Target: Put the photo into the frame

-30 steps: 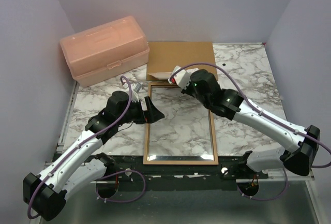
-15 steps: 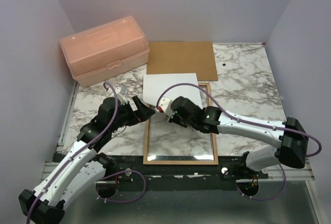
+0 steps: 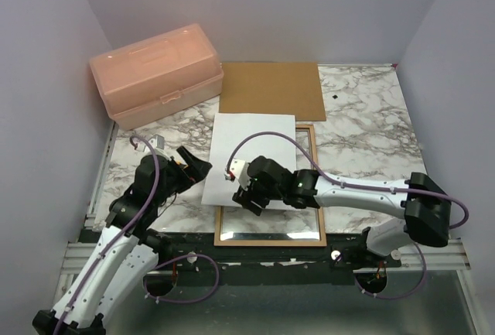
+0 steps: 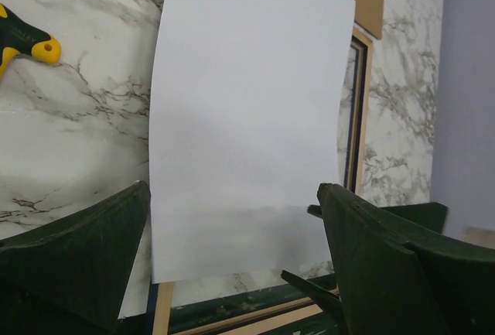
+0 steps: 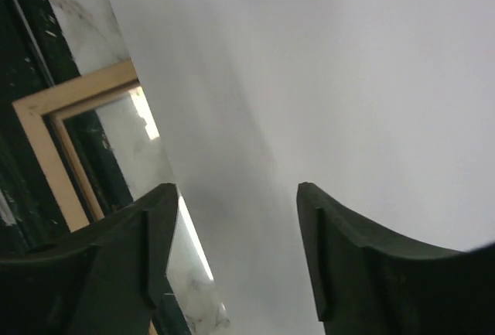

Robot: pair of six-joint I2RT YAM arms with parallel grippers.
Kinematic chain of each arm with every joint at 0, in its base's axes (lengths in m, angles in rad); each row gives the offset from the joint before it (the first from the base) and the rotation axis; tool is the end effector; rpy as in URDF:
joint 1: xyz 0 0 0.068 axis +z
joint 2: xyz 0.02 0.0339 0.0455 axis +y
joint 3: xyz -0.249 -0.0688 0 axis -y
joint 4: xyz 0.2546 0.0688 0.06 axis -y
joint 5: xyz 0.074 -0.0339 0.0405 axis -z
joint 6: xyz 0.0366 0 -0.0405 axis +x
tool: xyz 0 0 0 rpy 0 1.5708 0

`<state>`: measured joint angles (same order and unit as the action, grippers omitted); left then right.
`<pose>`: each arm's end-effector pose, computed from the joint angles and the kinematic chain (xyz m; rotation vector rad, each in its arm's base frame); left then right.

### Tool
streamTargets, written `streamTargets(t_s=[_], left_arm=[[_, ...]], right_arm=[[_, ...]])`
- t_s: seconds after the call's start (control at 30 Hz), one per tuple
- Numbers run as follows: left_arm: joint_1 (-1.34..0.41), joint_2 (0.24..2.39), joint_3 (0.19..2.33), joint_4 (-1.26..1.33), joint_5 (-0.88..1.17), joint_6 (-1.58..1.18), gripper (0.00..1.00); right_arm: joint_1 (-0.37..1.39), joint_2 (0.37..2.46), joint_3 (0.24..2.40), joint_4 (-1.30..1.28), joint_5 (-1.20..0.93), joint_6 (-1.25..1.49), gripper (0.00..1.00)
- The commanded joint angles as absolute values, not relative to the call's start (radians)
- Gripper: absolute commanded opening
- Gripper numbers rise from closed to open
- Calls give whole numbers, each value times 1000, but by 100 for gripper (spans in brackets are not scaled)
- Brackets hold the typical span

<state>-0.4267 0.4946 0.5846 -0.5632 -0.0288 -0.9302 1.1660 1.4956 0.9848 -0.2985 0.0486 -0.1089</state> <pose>0.1347 -0.0601 0.2639 -0.5524 2.0720 -0.7988 0.1312 0.3017 0.2096 -1.4242 1.9627 0.4386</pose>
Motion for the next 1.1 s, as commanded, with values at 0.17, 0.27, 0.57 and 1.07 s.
streamTargets(t_s=[0.17, 0.27, 0.57, 1.07], left_arm=[[-348, 762, 566, -485, 221, -782, 94], [-312, 835, 539, -434, 283, -753, 94], [-220, 1065, 464, -268, 449, -719, 91], [-217, 1167, 391, -37, 578, -750, 47]], right_arm=[[1175, 1334, 889, -97, 55, 109, 90], [1161, 1307, 862, -100, 98, 201, 96], [868, 1251, 716, -37, -272, 469, 96], [674, 1158, 601, 32, -385, 551, 94]])
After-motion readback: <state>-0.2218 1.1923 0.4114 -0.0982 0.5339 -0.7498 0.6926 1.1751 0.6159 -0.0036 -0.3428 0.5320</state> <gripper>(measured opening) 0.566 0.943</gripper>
